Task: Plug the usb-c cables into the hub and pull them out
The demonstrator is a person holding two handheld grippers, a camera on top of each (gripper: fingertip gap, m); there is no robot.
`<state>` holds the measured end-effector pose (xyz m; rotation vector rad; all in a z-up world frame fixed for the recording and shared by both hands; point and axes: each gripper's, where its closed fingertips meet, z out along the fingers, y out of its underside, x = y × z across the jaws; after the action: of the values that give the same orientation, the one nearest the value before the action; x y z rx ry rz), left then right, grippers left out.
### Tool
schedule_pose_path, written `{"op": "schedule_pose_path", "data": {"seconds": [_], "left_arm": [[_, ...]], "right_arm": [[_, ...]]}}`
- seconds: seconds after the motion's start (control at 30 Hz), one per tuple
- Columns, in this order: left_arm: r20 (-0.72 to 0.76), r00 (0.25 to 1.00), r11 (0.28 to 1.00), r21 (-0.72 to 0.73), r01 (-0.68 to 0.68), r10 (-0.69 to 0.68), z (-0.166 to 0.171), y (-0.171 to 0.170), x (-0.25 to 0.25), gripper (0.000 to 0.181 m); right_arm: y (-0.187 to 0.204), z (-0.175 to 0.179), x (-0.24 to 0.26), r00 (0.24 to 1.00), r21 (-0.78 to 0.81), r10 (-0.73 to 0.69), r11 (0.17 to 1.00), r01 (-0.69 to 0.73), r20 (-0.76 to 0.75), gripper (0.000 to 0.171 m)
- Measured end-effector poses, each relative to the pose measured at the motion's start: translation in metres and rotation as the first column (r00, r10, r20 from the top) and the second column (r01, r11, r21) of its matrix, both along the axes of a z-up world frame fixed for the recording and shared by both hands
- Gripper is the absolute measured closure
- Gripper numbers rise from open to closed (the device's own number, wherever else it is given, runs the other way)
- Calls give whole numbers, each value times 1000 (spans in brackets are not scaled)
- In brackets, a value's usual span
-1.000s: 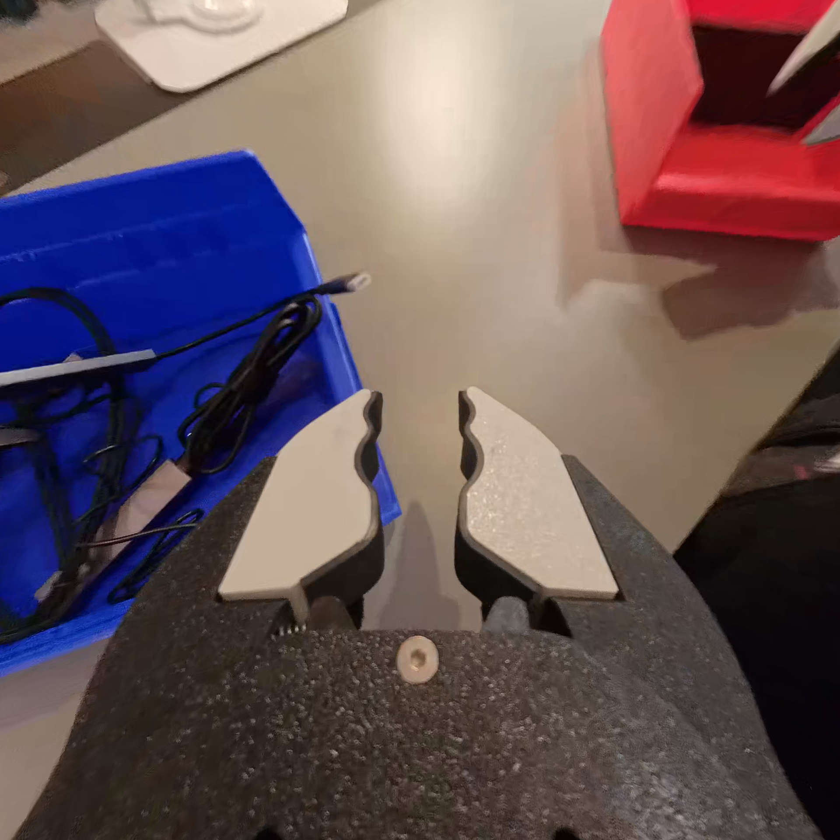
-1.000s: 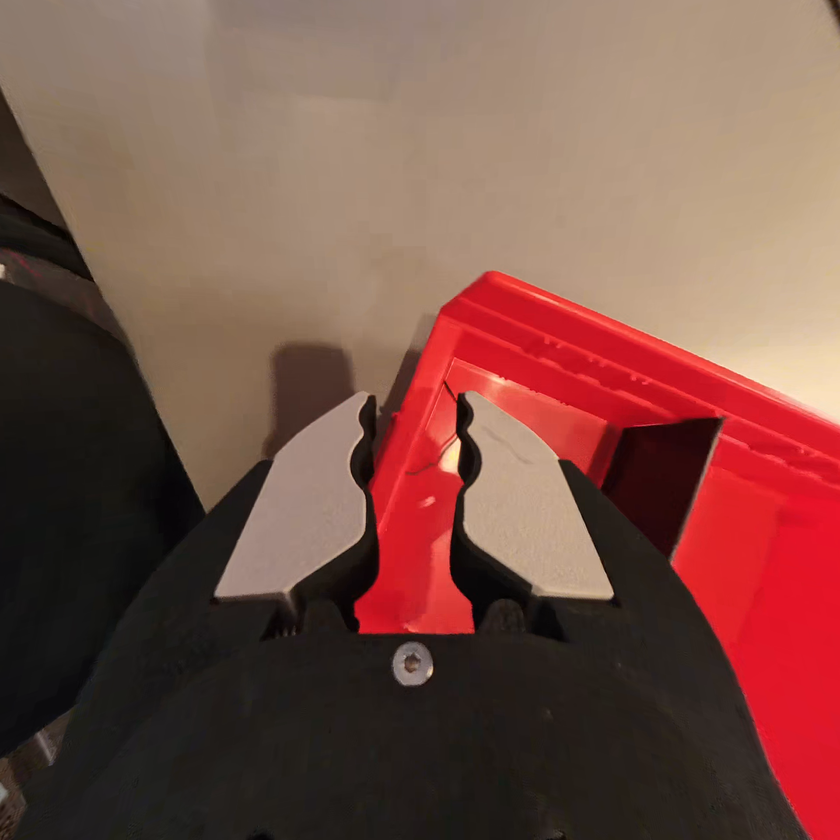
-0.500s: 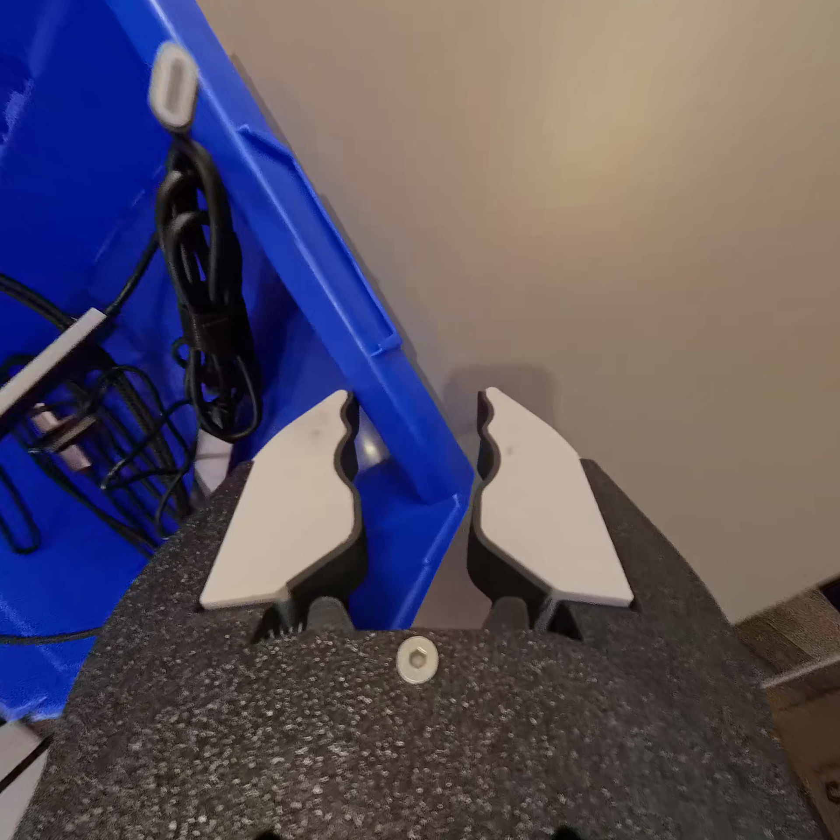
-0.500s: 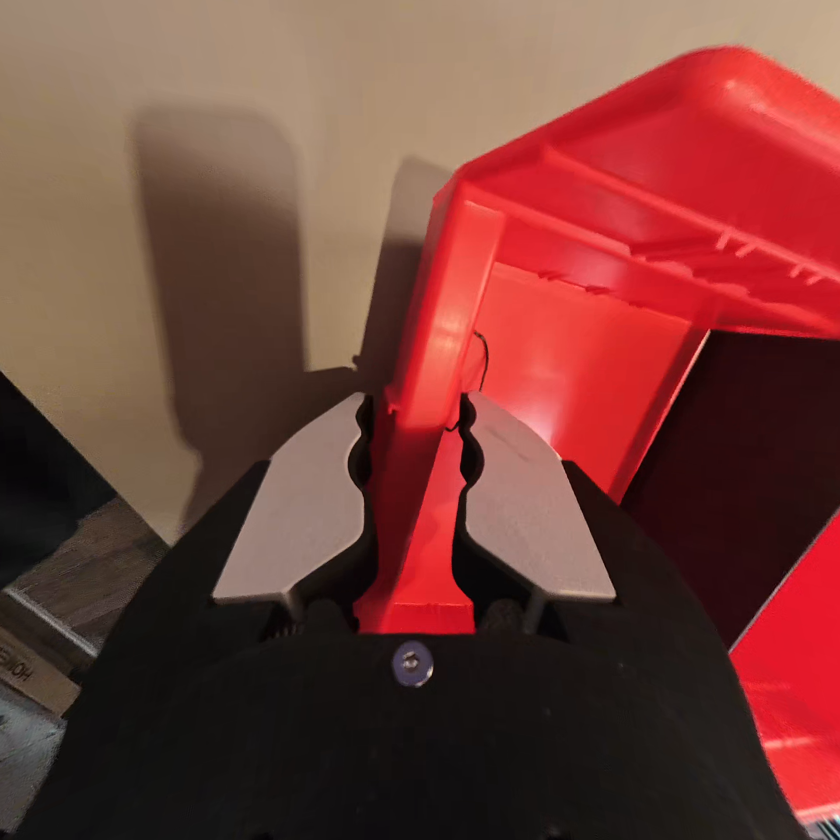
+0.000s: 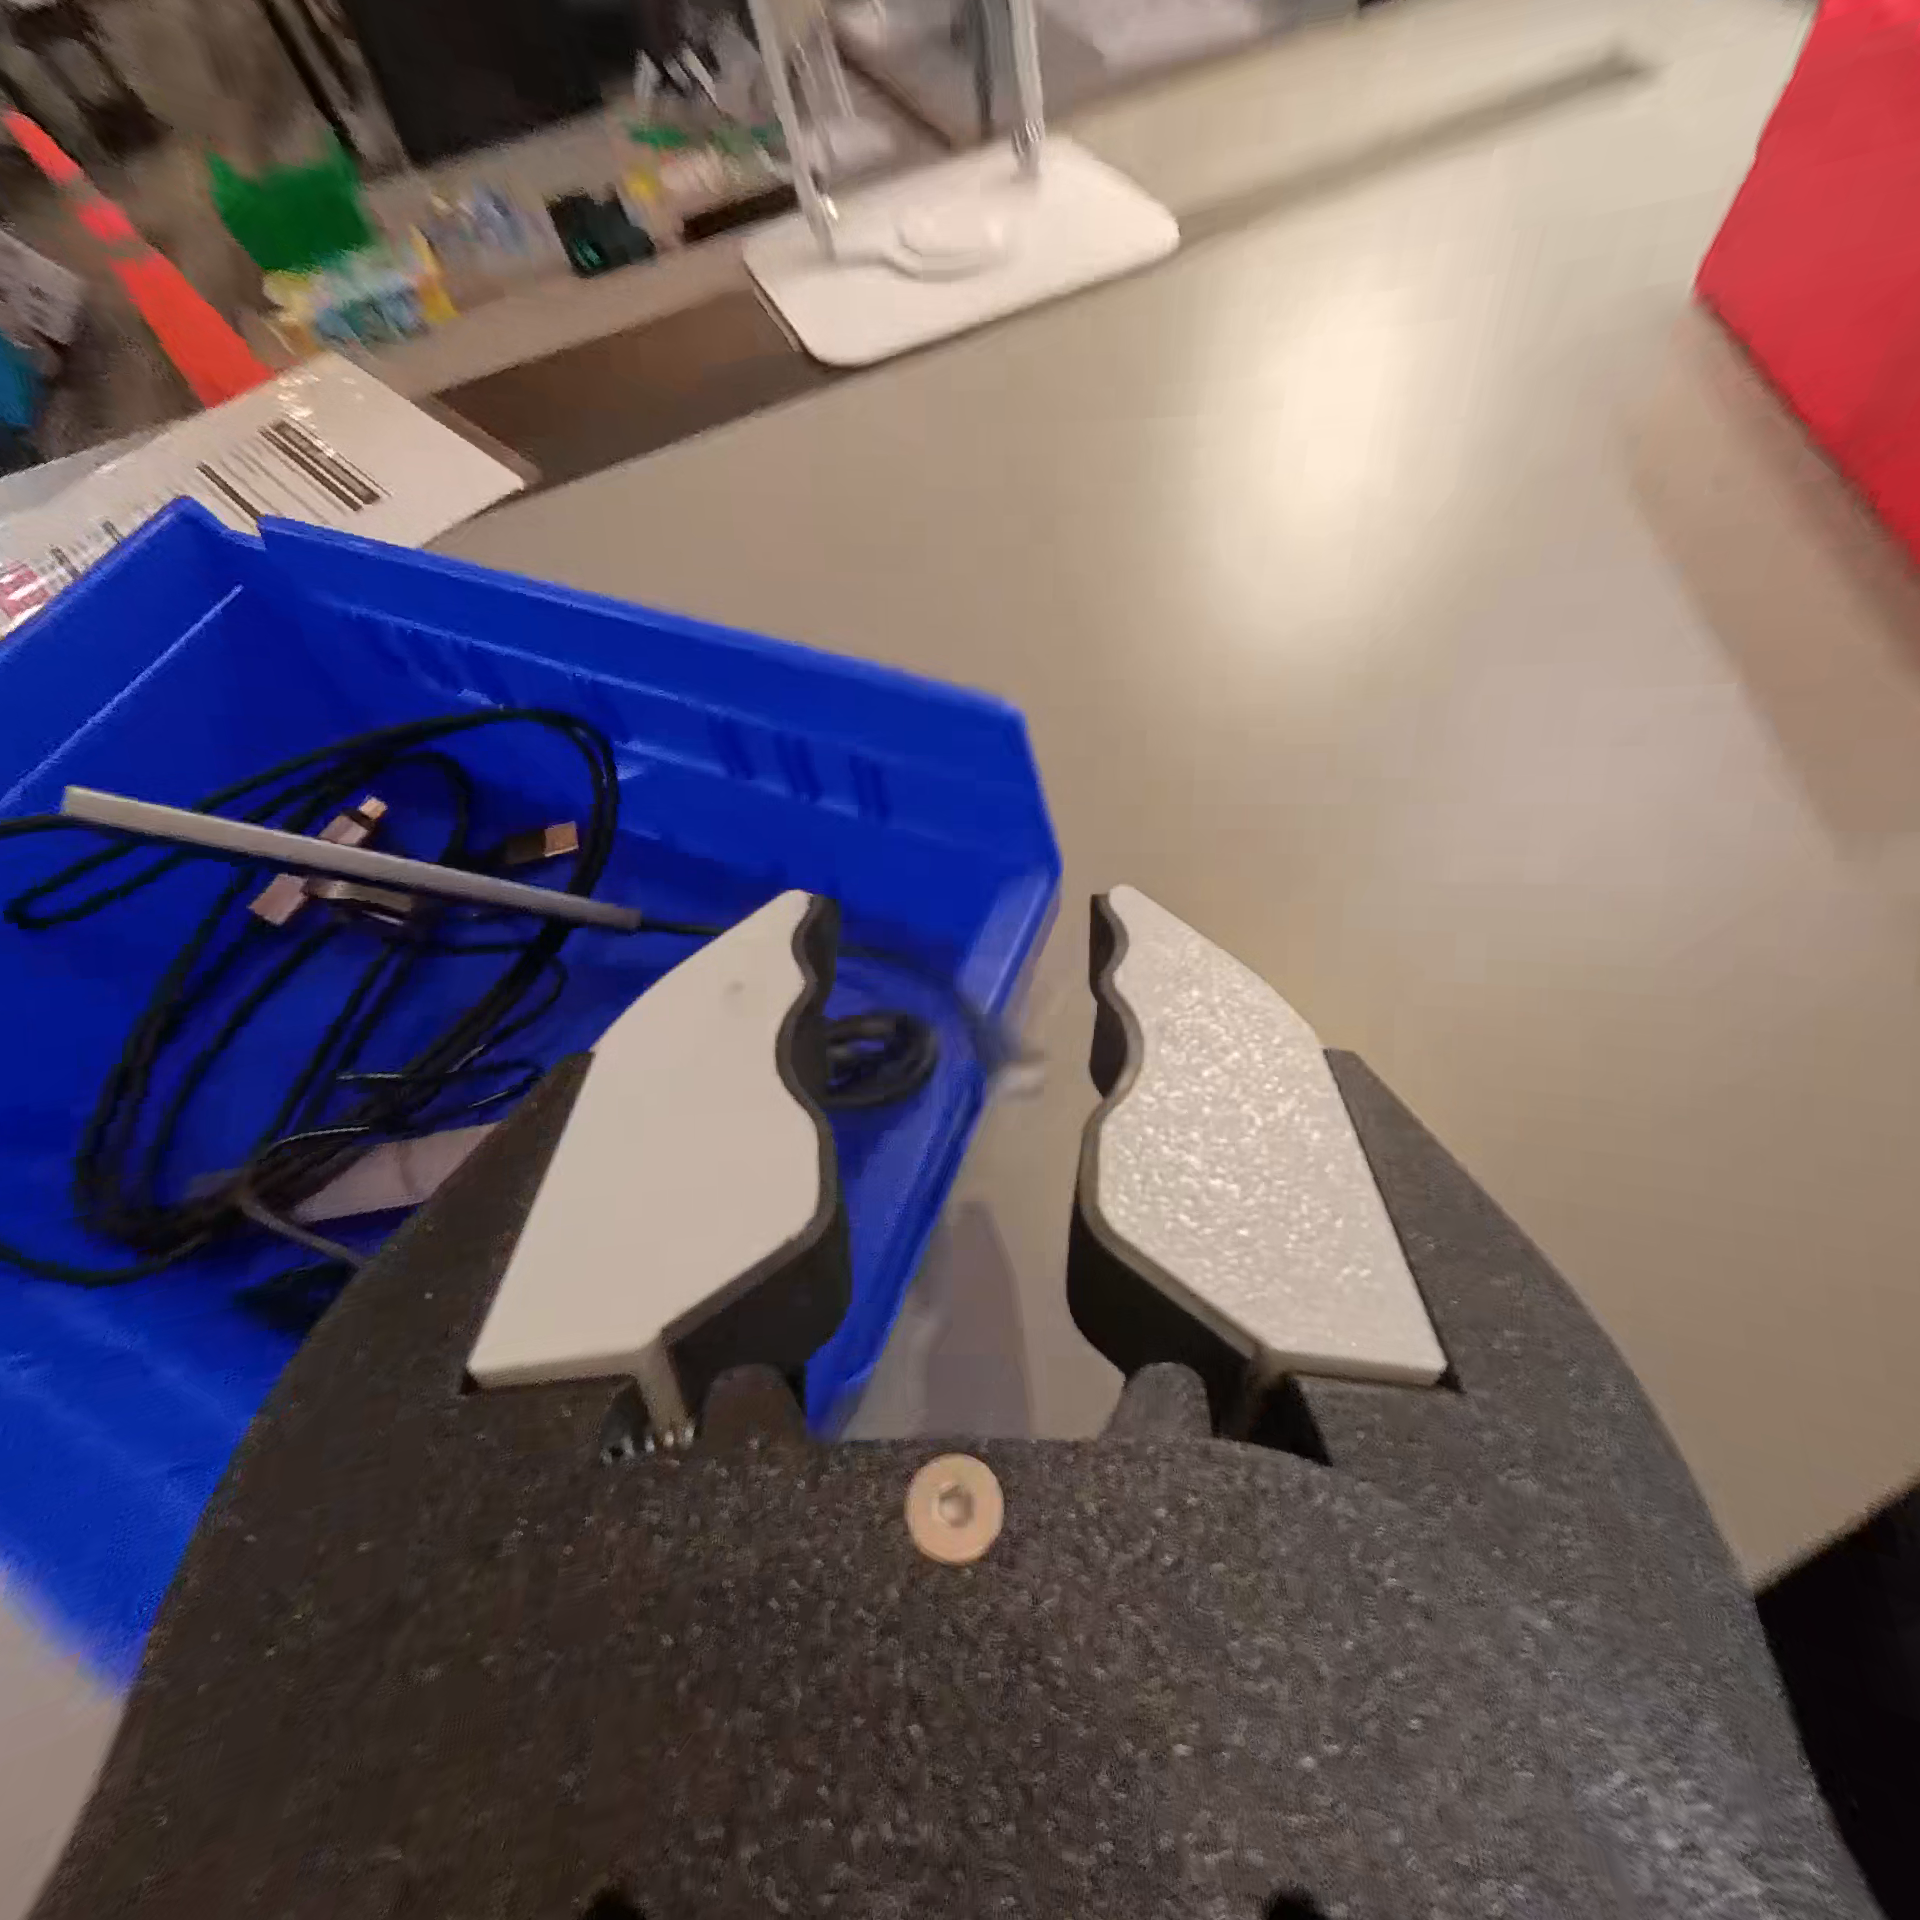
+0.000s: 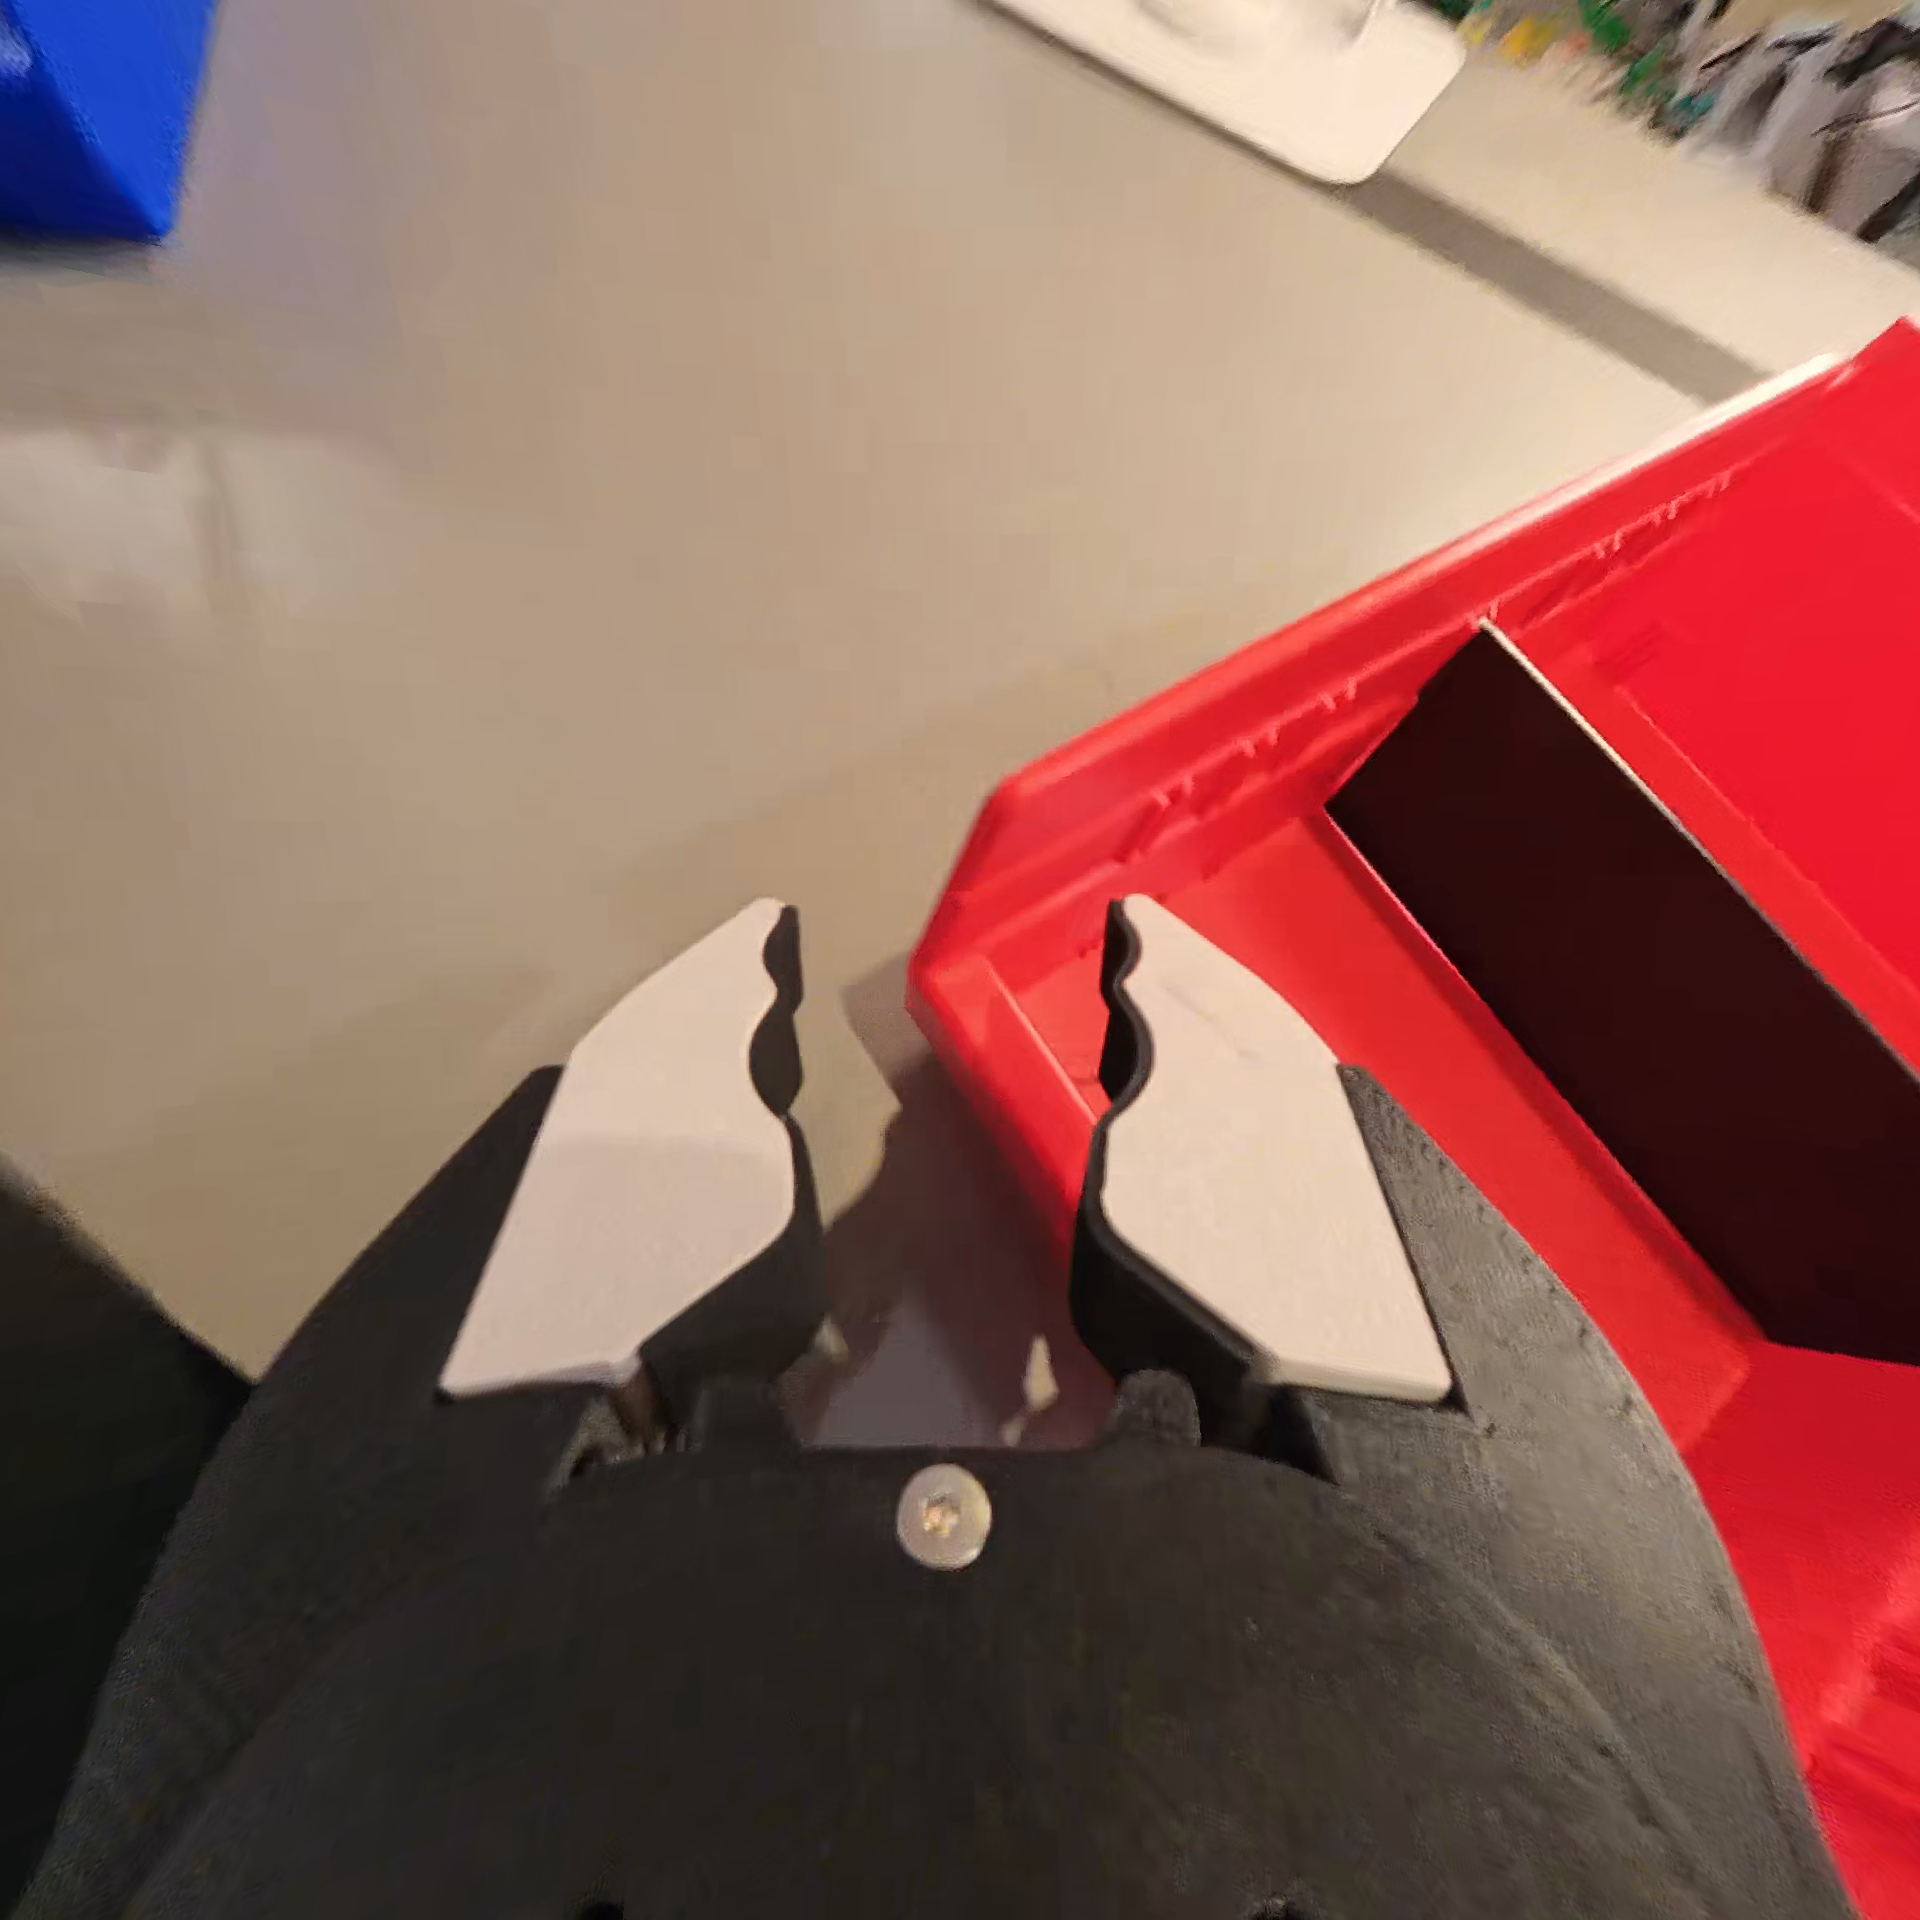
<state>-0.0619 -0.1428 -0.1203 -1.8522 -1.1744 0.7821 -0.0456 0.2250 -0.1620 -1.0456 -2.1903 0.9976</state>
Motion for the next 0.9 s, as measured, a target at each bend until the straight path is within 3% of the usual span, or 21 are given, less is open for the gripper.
{"op": "schedule_pose_path", "data": {"seconds": [0.03, 0.13, 0.37, 0.5, 0.67, 0.77, 0.9], "left_arm": [[-27, 999, 999, 34, -38, 39, -2, 8, -3, 133], [-78, 991, 993, 48, -107, 110, -11, 29, -8, 131], [-154, 967, 973, -76, -216, 203, -20, 34, -25, 137], [-234, 956, 971, -114, -210, 179, 10, 49, -26, 137], [-286, 949, 990, -10, -144, 135, 42, 80, -17, 140], [-202, 966, 987, 49, -154, 161, 20, 81, -31, 140], [-42, 968, 968, 39, -247, 248, -28, 49, -44, 136]], "right_arm": [[-5, 0, -2, 999, -14, -33, 999, 33, -26, 111], [-8, -4, -10, 988, 34, -117, 992, 120, -99, 105], [-12, -7, -29, 968, 123, -170, 973, 194, -187, 104], [-9, -11, -36, 958, 136, -221, 959, 248, -183, 110], [4, -17, -38, 945, 152, -263, 944, 294, -196, 125], [9, -17, -40, 943, 138, -267, 945, 296, -198, 129], [19, -16, -39, 942, 158, -264, 941, 299, -208, 129]]}}
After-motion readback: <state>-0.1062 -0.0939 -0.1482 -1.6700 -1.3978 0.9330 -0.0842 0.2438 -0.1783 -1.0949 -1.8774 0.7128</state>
